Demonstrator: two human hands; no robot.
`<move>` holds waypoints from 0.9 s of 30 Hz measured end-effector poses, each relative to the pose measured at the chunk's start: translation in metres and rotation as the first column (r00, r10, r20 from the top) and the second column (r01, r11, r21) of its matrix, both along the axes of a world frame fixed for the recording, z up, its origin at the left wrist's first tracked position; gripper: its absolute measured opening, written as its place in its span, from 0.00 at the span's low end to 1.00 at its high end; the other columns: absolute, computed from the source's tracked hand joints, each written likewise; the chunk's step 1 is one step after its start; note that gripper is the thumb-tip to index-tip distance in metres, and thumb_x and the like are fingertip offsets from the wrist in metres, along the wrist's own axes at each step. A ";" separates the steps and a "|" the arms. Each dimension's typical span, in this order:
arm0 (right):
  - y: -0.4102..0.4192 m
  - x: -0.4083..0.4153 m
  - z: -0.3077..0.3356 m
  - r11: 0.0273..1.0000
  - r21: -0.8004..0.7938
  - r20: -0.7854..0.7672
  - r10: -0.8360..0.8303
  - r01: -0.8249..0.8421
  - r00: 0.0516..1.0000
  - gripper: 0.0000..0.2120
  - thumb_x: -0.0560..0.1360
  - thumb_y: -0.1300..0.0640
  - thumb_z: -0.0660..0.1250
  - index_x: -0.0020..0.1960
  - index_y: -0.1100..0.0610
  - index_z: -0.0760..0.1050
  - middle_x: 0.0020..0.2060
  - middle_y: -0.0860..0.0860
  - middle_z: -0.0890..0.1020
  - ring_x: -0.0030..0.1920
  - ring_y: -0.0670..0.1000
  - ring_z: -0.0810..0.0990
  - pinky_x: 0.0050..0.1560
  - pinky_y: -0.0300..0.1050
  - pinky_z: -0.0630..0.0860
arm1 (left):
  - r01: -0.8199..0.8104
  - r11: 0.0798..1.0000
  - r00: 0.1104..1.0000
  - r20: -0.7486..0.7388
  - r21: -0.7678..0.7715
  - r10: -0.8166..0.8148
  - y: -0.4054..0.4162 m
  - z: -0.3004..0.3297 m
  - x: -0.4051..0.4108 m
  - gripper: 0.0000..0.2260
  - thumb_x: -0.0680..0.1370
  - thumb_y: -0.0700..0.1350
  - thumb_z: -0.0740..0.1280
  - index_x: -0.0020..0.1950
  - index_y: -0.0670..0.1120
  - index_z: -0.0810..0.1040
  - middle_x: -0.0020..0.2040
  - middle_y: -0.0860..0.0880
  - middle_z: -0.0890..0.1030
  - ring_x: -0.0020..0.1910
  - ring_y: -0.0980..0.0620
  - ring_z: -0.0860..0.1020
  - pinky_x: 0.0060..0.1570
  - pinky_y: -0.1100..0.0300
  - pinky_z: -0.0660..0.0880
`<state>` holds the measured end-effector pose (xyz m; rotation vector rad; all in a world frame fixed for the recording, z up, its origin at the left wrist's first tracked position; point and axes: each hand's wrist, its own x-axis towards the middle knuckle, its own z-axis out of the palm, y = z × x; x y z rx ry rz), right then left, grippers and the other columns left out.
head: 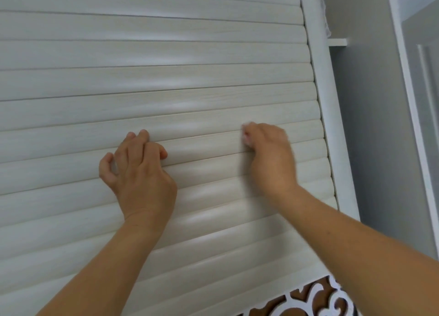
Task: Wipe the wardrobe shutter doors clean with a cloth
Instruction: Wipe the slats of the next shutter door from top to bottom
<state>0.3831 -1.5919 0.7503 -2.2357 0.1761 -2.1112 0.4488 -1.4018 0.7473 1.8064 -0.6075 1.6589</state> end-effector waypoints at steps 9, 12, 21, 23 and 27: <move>0.023 0.006 -0.002 0.936 -0.325 -0.097 0.113 -0.138 0.989 0.17 0.75 0.61 0.56 0.59 0.62 0.78 0.55 0.58 0.80 0.55 0.61 0.78 0.56 0.51 0.74 | 0.024 0.998 0.997 -0.074 0.054 -0.020 -0.002 -0.018 -0.016 0.19 0.61 0.25 0.61 0.45 0.44 0.73 0.64 0.43 0.73 0.68 0.45 0.68 0.66 0.39 0.50; -0.026 -0.014 -0.009 0.991 -0.100 -0.171 0.068 -0.087 0.983 0.24 0.72 0.70 0.62 0.67 0.58 0.73 0.65 0.55 0.74 0.66 0.57 0.70 0.65 0.48 0.65 | 0.001 0.993 0.998 -0.062 0.115 0.006 -0.003 -0.029 -0.017 0.19 0.61 0.26 0.59 0.45 0.44 0.73 0.63 0.43 0.74 0.68 0.45 0.68 0.65 0.38 0.51; -0.081 -0.038 -0.039 0.912 0.410 -0.115 0.057 -0.005 0.992 0.38 0.68 0.80 0.54 0.74 0.55 0.62 0.72 0.47 0.64 0.73 0.50 0.61 0.69 0.43 0.62 | -0.020 0.985 1.000 -0.009 0.169 0.022 0.005 -0.041 -0.013 0.16 0.63 0.30 0.55 0.44 0.45 0.73 0.63 0.43 0.74 0.67 0.47 0.68 0.65 0.45 0.51; -0.065 -0.026 -0.048 0.919 0.393 -0.046 0.063 -0.040 0.997 0.37 0.69 0.81 0.53 0.74 0.57 0.64 0.72 0.49 0.66 0.75 0.50 0.58 0.74 0.42 0.54 | -0.025 0.984 1.000 0.004 0.178 0.024 0.008 -0.043 -0.012 0.16 0.63 0.30 0.56 0.44 0.44 0.73 0.63 0.43 0.75 0.66 0.48 0.67 0.65 0.45 0.51; -0.019 -0.004 -0.058 0.977 0.200 0.022 0.074 -0.076 0.997 0.29 0.69 0.77 0.52 0.67 0.62 0.72 0.66 0.56 0.73 0.70 0.57 0.65 0.70 0.45 0.59 | -0.031 0.979 0.999 -0.002 0.203 0.032 0.018 -0.046 -0.010 0.16 0.62 0.29 0.56 0.43 0.45 0.73 0.62 0.43 0.75 0.66 0.46 0.69 0.65 0.45 0.51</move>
